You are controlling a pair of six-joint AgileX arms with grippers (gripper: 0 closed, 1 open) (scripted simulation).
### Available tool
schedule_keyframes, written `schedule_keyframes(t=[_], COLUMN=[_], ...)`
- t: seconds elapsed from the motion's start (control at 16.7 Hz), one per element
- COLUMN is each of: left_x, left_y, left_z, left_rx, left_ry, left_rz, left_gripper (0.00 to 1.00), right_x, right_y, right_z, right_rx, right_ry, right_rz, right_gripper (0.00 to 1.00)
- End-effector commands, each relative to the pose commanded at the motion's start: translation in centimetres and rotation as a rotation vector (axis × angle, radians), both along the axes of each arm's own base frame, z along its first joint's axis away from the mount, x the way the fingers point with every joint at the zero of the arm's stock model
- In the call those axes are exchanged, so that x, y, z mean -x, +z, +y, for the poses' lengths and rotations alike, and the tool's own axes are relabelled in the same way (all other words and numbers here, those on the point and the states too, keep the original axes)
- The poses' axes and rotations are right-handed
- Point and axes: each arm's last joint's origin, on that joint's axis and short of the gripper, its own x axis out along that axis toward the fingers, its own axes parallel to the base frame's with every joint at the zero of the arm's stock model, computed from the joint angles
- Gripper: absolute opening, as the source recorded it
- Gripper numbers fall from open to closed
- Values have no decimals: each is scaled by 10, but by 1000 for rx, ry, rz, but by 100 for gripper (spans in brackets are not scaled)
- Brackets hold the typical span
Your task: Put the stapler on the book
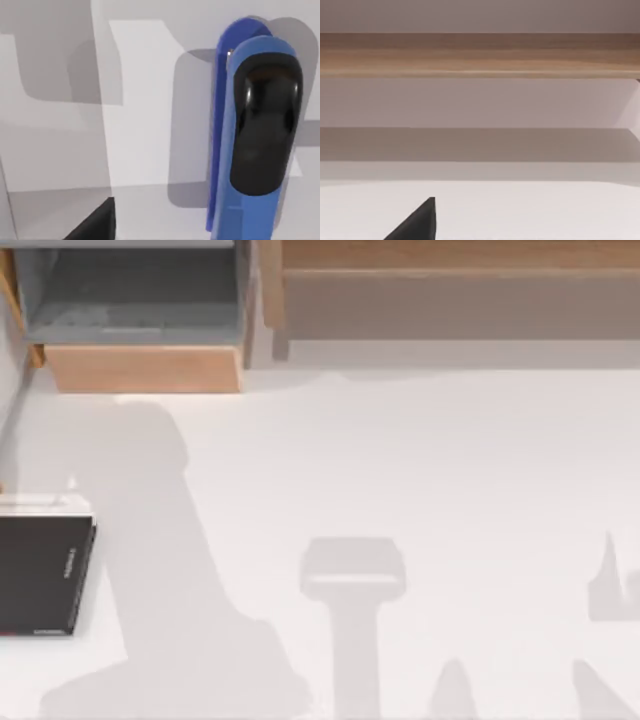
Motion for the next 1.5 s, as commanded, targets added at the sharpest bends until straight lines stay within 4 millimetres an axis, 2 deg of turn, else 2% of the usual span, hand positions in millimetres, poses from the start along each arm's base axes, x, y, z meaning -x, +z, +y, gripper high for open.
schedule_keyframes(t=[0.9, 1.5], left_x=[0, -1], left_y=[-10, -36], left_z=[2, 2], left_rx=[-4, -5], left_ry=[1, 2], left_rz=[-5, -3], left_gripper=[100, 100], right_x=[0, 0], right_y=[0, 0], right_z=[0, 0], right_rx=[0, 0], right_ry=[0, 0], right_rz=[0, 0], right_gripper=[100, 100])
